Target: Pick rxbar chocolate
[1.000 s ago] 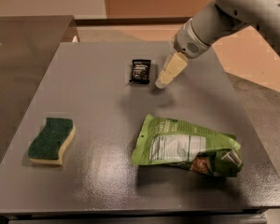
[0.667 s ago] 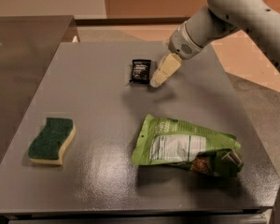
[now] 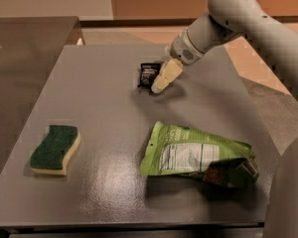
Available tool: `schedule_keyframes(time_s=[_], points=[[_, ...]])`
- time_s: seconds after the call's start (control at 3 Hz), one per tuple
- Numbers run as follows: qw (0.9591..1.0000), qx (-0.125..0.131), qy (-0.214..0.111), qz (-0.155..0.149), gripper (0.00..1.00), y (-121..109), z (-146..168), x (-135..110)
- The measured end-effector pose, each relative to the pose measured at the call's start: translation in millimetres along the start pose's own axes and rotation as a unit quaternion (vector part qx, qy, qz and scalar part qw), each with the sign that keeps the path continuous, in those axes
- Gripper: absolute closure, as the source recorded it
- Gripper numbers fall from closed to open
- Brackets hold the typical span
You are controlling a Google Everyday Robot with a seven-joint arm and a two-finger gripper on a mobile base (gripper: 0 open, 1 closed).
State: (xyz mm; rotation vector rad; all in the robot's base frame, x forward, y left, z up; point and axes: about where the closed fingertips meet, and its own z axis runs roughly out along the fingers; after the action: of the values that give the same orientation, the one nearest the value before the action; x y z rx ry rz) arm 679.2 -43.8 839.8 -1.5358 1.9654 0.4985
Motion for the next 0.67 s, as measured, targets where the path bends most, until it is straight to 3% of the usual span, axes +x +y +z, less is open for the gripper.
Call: schedule_keyframes(time_s=[0.33,0.67], points=[[1.0,-0.009,-0.002,0.001,0.0,-0.4,9.5,-4.0],[0.9999,-0.013,0.001,0.001,0.18,1.2,15.8,-5.5]])
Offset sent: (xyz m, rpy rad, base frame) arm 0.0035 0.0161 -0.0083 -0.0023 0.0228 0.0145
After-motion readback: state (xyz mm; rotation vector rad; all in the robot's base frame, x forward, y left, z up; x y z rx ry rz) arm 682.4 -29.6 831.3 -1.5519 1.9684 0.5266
